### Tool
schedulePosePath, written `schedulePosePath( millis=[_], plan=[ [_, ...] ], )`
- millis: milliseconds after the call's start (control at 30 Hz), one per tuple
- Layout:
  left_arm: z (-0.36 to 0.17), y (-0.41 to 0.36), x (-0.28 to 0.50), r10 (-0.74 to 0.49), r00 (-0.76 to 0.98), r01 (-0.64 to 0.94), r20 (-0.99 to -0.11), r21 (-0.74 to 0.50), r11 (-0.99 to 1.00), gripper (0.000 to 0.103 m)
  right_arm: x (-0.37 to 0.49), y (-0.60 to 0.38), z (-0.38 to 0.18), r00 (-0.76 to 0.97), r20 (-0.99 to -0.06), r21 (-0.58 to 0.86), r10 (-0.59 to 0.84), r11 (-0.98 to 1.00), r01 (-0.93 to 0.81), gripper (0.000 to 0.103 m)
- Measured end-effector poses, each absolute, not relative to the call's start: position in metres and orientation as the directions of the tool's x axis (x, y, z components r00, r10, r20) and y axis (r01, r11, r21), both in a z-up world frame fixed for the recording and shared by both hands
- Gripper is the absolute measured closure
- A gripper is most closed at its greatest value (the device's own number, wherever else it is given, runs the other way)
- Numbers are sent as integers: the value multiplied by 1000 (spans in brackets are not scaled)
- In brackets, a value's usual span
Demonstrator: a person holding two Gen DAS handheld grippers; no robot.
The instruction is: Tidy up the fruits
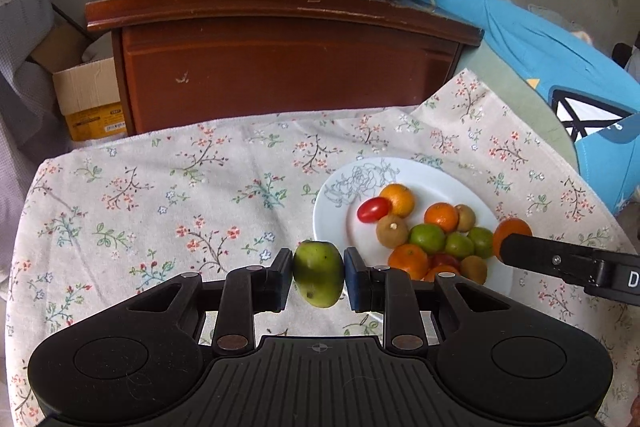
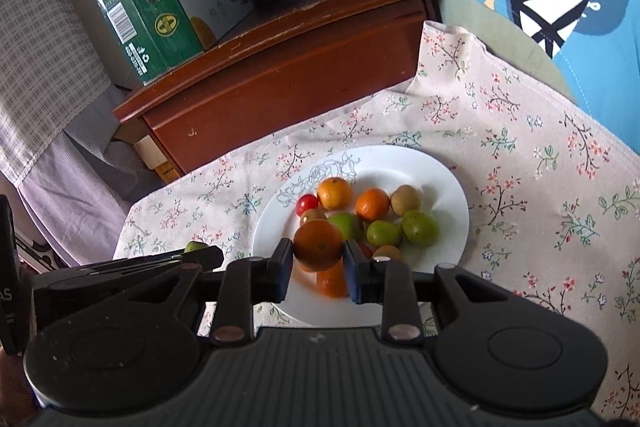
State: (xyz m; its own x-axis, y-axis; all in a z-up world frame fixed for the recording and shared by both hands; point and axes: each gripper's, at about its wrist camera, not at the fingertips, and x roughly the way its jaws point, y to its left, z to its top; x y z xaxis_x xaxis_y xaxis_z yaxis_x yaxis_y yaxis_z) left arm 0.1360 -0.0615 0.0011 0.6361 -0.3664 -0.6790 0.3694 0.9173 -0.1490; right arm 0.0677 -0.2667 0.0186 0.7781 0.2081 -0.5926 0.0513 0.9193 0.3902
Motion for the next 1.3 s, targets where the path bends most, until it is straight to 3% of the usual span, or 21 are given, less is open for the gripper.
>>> schedulePosePath(
  millis=[300,533,767,800,867,900,1100,1300],
  plan=[
    [16,-82,146,-421,656,434,-626,-143,889,78,103,-291,30,830,-529,382,175,923,50,75],
    [7,-57,152,-385,592,409,-708,-148,900,76,119,-292,11,792,-585,379,172,922,79,75],
    [5,-3,141,-344,624,230,-702,-256,939,74,116,-274,10,783,-584,371,215,928,23,75],
    [7,-1,138,-329,633,228,-700,-238,944,71,115,-272,11,782,-585,367,218,930,15,75],
    [5,0,132,-293,635,222,-715,-194,956,54,113,-273,10,775,-586,381,237,924,6,75],
    [1,1,130,-290,618,219,-731,-194,956,53,112,-275,10,773,-587,391,242,921,8,75],
    [-22,-15,110,-287,554,275,-781,-154,949,53,112,-282,11,778,-589,404,219,914,49,75],
    [-28,-30,105,-238,585,305,-775,-62,950,53,113,-281,10,775,-593,401,219,915,48,75]
  ],
)
